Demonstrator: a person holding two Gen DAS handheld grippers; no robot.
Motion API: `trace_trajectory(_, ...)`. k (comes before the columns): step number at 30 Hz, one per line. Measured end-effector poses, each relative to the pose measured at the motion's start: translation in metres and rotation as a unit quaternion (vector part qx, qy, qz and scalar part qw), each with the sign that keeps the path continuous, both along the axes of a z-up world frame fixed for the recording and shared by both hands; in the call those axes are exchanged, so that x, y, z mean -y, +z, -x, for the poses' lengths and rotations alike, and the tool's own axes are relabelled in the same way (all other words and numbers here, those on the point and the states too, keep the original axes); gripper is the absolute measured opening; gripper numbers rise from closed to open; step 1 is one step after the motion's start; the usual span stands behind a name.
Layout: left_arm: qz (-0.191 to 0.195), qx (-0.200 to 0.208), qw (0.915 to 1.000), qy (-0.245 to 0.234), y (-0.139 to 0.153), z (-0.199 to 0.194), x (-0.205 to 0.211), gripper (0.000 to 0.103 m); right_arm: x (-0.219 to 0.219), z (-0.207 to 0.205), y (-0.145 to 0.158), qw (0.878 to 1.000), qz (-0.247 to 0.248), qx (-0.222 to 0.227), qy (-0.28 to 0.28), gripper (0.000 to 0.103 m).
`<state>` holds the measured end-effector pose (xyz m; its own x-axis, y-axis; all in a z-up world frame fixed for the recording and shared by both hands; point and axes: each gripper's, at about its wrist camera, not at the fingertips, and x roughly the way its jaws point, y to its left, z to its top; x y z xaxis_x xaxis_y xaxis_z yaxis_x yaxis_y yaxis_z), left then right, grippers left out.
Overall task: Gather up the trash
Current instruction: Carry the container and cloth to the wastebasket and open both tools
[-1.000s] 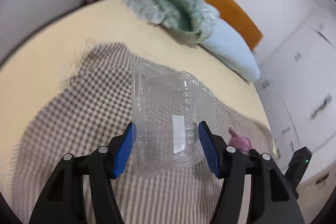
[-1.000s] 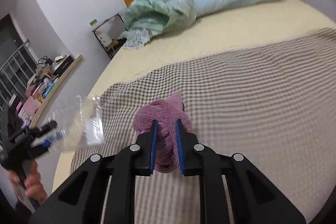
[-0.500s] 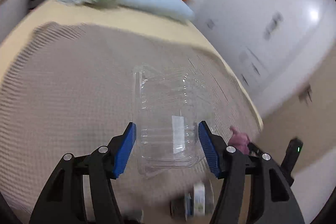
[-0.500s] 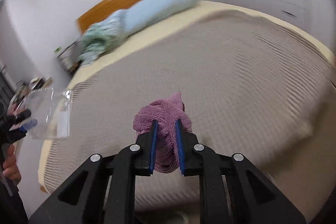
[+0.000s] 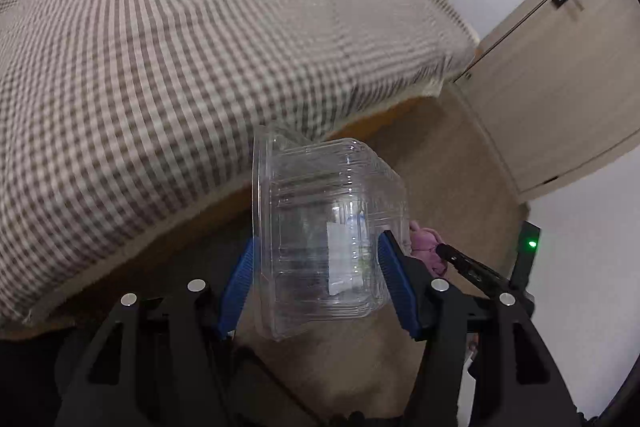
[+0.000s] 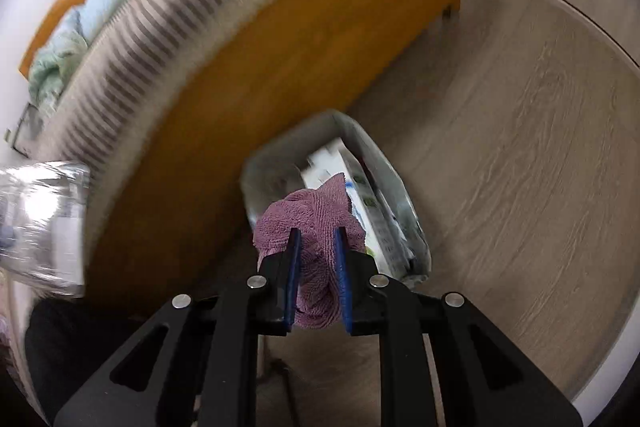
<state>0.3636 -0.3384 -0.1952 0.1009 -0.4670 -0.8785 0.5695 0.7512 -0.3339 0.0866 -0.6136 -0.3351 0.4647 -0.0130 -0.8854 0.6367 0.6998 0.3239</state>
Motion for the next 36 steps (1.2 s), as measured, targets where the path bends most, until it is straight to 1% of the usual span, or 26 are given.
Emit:
trace_trajectory(1, -0.013, 0.002, 0.9999, 0.0, -0.004, -0.001, 0.002, 0.059, 0.002, -0.005, -0.017, 1.0, -0.011, -0.01, 0.001, 0.017)
trace_trajectory(3, -0.03, 0.008, 0.9995, -0.001, -0.01, 0.0, 0.007, 0.059, 0.005, -0.014, -0.036, 1.0, -0.021, -0.018, 0.004, 0.017)
trace_trajectory(5, -0.036, 0.007, 0.9993, 0.004, -0.015, 0.0, 0.01, 0.059, 0.002, -0.034, -0.059, 0.999, -0.019, -0.029, 0.023, 0.017)
trace_trajectory(8, -0.045, 0.002, 0.9989, 0.01, -0.023, -0.005, 0.018, 0.059, -0.005, -0.063, -0.091, 0.998, -0.024, -0.029, 0.055, 0.017)
trace_trajectory(10, -0.051, 0.001, 0.9986, 0.008, -0.026, -0.012, 0.028, 0.059, -0.008, -0.093, -0.11, 0.997, -0.011, -0.035, 0.07, 0.017)
trace_trajectory(12, -0.056, 0.004, 0.9984, 0.003, -0.027, -0.015, 0.032, 0.059, -0.01, -0.128, -0.139, 0.995, -0.004, -0.061, 0.084, 0.018)
trace_trajectory(14, -0.061, 0.008, 0.9981, 0.0, -0.027, -0.02, 0.04, 0.059, -0.012, -0.154, -0.168, 0.99, 0.018, -0.092, 0.107, 0.018)
trace_trajectory(16, -0.065, 0.011, 0.9978, -0.004, -0.029, -0.022, 0.045, 0.059, -0.019, -0.169, -0.192, 0.983, 0.04, -0.123, 0.129, 0.019)
trace_trajectory(17, -0.067, 0.014, 0.9976, -0.005, -0.029, -0.021, 0.046, 0.059, -0.021, -0.173, -0.198, 0.982, 0.047, -0.13, 0.13, 0.019)
trace_trajectory(19, -0.073, 0.019, 0.9971, -0.01, -0.032, -0.021, 0.049, 0.059, -0.018, -0.173, -0.199, 0.982, 0.048, -0.138, 0.116, 0.024)
trace_trajectory(21, -0.075, 0.018, 0.9969, -0.019, -0.036, -0.022, 0.052, 0.059, -0.013, -0.171, -0.198, 0.983, 0.036, -0.141, 0.115, 0.047)
trace_trajectory(22, -0.077, 0.017, 0.9966, -0.024, -0.039, -0.022, 0.055, 0.059, -0.008, -0.165, -0.193, 0.985, 0.02, -0.128, 0.118, 0.053)
trace_trajectory(23, -0.079, 0.017, 0.9963, -0.029, -0.04, -0.021, 0.057, 0.059, -0.001, -0.156, -0.185, 0.987, 0.007, -0.111, 0.116, 0.064)
trace_trajectory(24, -0.08, 0.017, 0.996, -0.036, -0.043, -0.02, 0.061, 0.059, 0.004, -0.149, -0.179, 0.989, 0.0, -0.096, 0.112, 0.066)
trace_trajectory(27, -0.079, 0.012, 0.9954, -0.052, -0.052, -0.016, 0.076, 0.059, 0.023, -0.117, -0.15, 0.995, -0.014, -0.055, 0.088, 0.067)
trace_trajectory(28, -0.079, 0.009, 0.9951, -0.059, -0.056, -0.014, 0.083, 0.059, 0.031, -0.102, -0.136, 0.996, -0.019, -0.033, 0.076, 0.067)
trace_trajectory(30, -0.083, 0.002, 0.9935, -0.078, -0.066, -0.008, 0.096, 0.059, 0.045, -0.074, -0.11, 0.998, -0.016, 0.001, 0.053, 0.067)
trace_trajectory(32, -0.09, -0.007, 0.9906, -0.103, -0.081, -0.002, 0.114, 0.059, 0.059, -0.04, -0.086, 1.0, -0.004, 0.018, 0.021, 0.067)
trace_trajectory(34, -0.104, -0.014, 0.9838, -0.146, -0.101, 0.008, 0.137, 0.059, 0.071, -0.003, -0.074, 1.0, 0.005, 0.018, -0.016, 0.068)
trace_trajectory(35, -0.111, -0.016, 0.9797, -0.166, -0.11, 0.013, 0.149, 0.059, 0.073, 0.008, -0.07, 0.999, 0.005, 0.015, -0.03, 0.071)
trace_trajectory(36, -0.122, -0.02, 0.9747, -0.187, -0.123, 0.016, 0.164, 0.059, 0.077, 0.027, -0.068, 0.999, -0.001, 0.013, -0.049, 0.071)
